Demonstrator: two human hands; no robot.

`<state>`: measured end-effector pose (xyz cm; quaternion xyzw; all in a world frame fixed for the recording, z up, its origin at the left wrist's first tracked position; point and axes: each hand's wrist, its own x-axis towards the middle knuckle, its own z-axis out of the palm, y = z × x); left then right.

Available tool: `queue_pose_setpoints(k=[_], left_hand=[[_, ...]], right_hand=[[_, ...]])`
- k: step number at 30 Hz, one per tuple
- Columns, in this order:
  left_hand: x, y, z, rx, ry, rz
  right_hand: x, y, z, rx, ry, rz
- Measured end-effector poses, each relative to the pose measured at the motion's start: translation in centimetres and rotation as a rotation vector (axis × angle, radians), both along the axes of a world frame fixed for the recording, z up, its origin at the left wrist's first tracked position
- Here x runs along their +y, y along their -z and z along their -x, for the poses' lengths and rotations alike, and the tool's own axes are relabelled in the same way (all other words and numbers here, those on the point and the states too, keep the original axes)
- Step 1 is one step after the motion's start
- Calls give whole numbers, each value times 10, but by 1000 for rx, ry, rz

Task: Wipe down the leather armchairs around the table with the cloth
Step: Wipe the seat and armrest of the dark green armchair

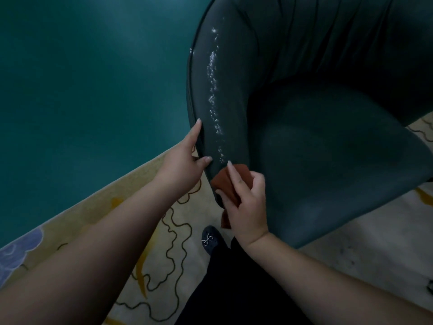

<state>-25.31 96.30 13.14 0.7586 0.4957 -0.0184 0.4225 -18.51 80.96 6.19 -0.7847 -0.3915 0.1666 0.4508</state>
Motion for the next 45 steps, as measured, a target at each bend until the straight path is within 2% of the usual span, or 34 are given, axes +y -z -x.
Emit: queue_pose_setpoints(k=[4, 9, 16, 22, 27, 35, 40, 45], left_hand=[[0, 2, 0, -29, -14, 4], [4, 4, 1, -143, -90, 93], [16, 1, -3, -175, -205, 214], [18, 3, -4, -233, -249, 283], [23, 4, -5, -255, -255, 302], [51, 6, -11, -273, -208, 358], [77, 4, -23, -224, -142, 274], [97, 1, -28, -205, -22, 267]], right_hand=[[18, -2, -11, -4, 7, -10], [-14, 2, 1, -32, -37, 19], [49, -12, -28, -25, -20, 13], [12, -8, -14, 7, -54, 17], [83, -17, -47, -20, 8, 22], [59, -17, -38, -31, -21, 26], [115, -23, -56, 77, 85, 12], [86, -23, -33, 125, 193, -27]])
